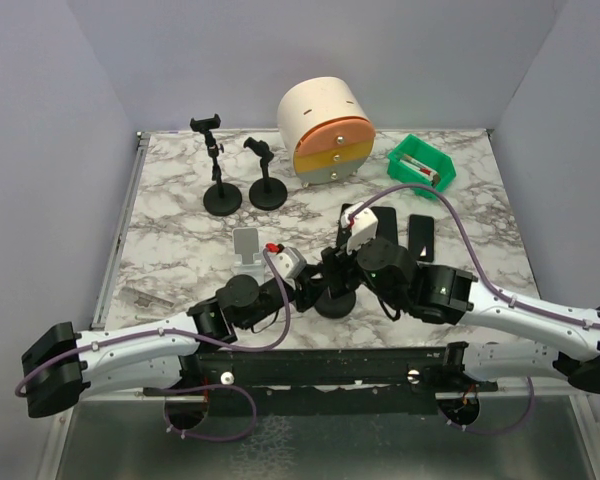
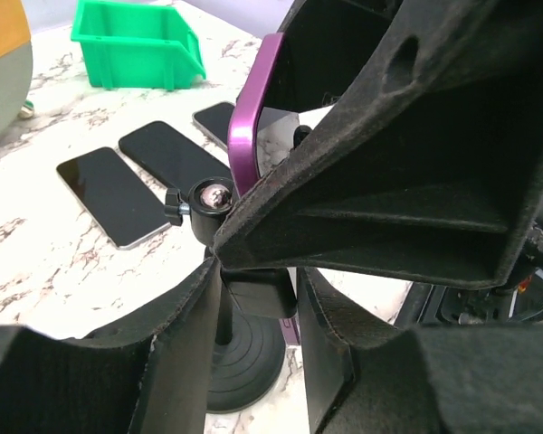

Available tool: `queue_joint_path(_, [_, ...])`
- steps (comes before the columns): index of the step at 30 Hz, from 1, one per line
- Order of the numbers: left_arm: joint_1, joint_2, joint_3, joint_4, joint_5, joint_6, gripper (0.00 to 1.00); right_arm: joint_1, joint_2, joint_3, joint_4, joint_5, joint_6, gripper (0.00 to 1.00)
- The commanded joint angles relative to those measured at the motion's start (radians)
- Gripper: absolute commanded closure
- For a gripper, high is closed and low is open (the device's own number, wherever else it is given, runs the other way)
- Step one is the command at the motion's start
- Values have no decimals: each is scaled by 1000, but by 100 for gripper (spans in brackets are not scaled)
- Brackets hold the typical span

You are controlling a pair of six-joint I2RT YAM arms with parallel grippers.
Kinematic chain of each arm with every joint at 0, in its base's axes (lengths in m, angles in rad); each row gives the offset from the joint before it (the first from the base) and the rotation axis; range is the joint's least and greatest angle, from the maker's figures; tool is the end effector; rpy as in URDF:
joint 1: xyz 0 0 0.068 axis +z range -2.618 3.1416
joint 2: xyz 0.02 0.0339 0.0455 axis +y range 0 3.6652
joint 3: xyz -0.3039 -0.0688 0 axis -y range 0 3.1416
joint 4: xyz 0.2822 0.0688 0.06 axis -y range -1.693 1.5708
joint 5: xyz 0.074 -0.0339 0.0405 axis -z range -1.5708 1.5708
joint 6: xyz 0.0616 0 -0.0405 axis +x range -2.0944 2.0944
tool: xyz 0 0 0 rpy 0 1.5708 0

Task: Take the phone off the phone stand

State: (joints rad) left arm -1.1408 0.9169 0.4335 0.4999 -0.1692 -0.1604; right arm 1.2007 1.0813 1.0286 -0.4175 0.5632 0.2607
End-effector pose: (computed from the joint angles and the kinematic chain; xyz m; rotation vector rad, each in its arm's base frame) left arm 0.1126 -0.2207 0.2789 0.6391 1.4941 -0.8877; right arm 0.1299 0.2440 0.3696 -0.5754 1.8981 0.3789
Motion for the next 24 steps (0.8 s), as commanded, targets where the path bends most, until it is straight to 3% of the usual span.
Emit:
queue_joint_path(1, [12, 24, -23, 40, 50, -52, 60, 3, -43, 11, 131, -36, 11, 100])
queue_joint_path(4, [21, 38, -21, 53, 79, -58, 64, 2, -48, 4, 140, -54, 12, 100])
queue_joint_path(6, [29, 43, -24, 54, 86, -60, 78, 2, -56, -1, 151, -78, 3, 100])
queue_joint_path(8, [42, 28, -43, 52, 90, -66, 99, 2, -70, -5, 158, -108, -8, 100])
queue_joint_path(14, [63, -27, -54, -6, 160, -33, 100, 2, -133, -19, 135, -261, -83, 100])
queue_joint_path(24, [265, 37, -9, 11, 660, -137, 100, 2, -203, -81, 134, -414, -89, 100])
